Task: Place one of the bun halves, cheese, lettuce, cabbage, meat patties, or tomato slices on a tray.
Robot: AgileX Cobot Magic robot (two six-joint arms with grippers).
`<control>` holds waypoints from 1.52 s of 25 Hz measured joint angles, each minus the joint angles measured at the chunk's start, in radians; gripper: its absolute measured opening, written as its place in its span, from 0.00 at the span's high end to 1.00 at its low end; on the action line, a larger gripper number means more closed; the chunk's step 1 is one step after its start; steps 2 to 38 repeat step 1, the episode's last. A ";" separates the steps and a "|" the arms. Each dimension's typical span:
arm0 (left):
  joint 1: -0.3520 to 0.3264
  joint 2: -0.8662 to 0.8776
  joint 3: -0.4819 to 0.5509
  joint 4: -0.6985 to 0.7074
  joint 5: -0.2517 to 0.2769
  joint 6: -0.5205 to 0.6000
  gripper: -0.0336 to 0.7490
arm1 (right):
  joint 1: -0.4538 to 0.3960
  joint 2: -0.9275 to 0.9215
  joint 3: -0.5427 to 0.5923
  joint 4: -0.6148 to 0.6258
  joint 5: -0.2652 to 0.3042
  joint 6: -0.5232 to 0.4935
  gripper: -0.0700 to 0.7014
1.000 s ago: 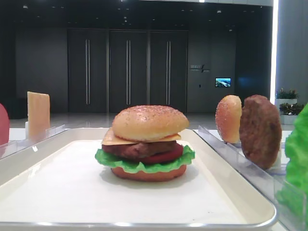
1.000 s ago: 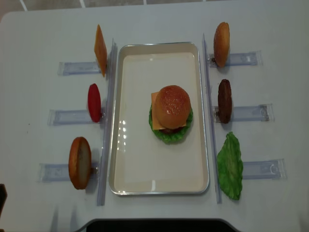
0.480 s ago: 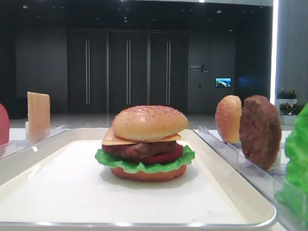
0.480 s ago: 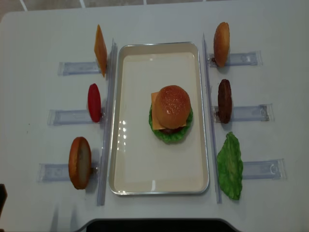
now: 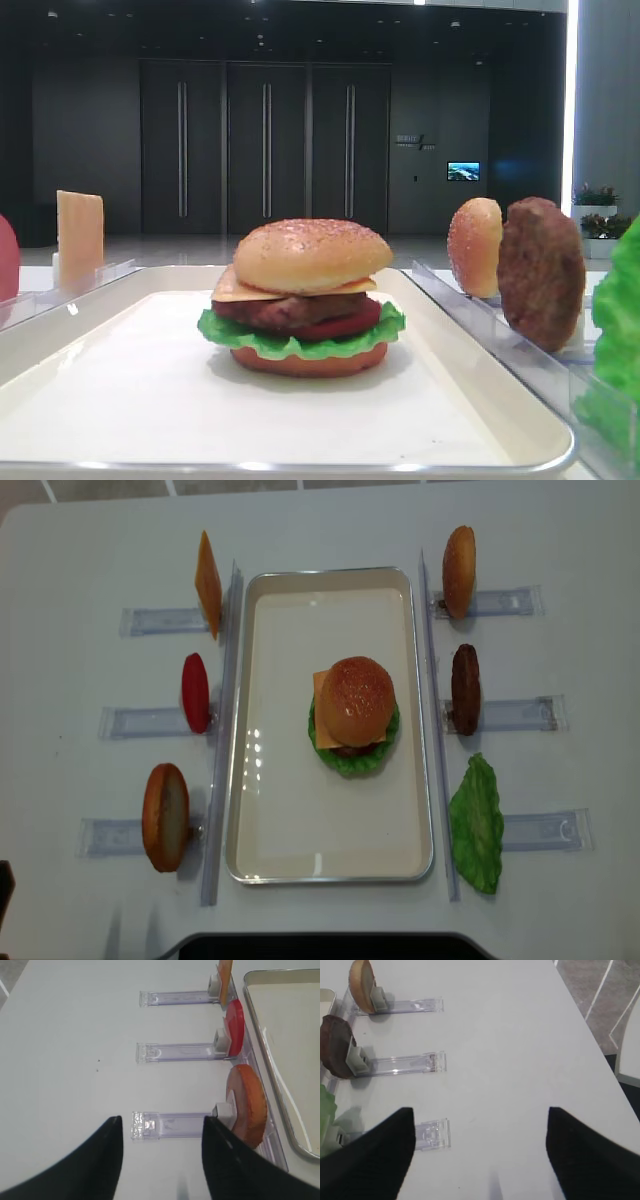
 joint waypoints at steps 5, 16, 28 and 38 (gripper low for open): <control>0.000 0.000 0.000 0.000 0.000 0.000 0.46 | 0.000 0.000 0.000 0.000 0.000 0.000 0.24; 0.000 0.000 0.000 0.000 0.000 0.000 0.46 | 0.000 0.000 0.000 0.000 0.000 0.000 0.24; 0.000 0.000 0.000 0.000 0.000 0.000 0.46 | 0.000 0.000 0.000 0.000 0.000 0.000 0.24; 0.000 0.000 0.000 0.000 0.000 0.000 0.46 | 0.000 0.000 0.000 0.000 0.000 0.000 0.24</control>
